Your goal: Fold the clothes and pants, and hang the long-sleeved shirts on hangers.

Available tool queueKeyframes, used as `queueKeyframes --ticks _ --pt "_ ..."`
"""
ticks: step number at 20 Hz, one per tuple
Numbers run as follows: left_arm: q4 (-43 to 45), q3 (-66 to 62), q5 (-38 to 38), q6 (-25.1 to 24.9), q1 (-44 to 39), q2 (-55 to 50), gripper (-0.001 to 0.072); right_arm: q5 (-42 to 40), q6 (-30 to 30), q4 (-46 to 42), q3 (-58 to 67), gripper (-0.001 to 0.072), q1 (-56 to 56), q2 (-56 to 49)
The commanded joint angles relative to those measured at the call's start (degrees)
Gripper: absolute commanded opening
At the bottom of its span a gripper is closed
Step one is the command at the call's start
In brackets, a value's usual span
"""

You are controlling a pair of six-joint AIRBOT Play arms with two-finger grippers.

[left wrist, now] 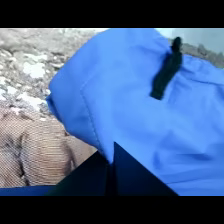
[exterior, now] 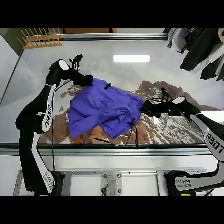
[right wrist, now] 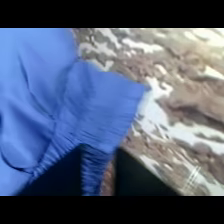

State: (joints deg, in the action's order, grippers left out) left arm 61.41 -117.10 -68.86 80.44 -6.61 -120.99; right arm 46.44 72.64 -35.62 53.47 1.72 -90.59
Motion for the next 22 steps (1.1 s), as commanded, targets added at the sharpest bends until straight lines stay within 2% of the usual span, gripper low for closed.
queueKeyframes --ticks 1,3,7,9,15,20,22 --pt "0.15 -0.13 -1.20 -0.11 0.42 2.73 0.0006 -0.94 -4.98 1.79 2.54 0.0016 -1.62 0.68" --pt "0.42 0.72 -0.48 -0.09 1.31 8.20 0.0005 2.36 -7.98 1.49 6.80 0.0016 -0.68 4.52" --pt "0.39 0.68 0.31 -0.13 3.96 25.86 0.0006 13.57 -8.17 -0.74 21.11 0.0015 0.63 17.25" --pt "0.46 0.70 0.00 -0.13 4.63 35.91 0.0006 15.74 -7.67 -0.76 26.67 0.0015 0.66 24.37" --pt "0.48 0.70 -0.07 -0.11 3.39 59.45 0.0006 15.58 -2.80 -0.79 29.94 0.0015 0.66 43.71" --pt "0.55 0.72 0.02 -0.07 -1.20 67.95 0.0006 18.78 3.26 -0.83 29.94 0.0014 0.66 51.71" --pt "0.55 1.66 0.15 -0.02 -2.21 68.17 0.0006 22.62 9.18 -3.34 29.94 0.0014 0.57 52.89"
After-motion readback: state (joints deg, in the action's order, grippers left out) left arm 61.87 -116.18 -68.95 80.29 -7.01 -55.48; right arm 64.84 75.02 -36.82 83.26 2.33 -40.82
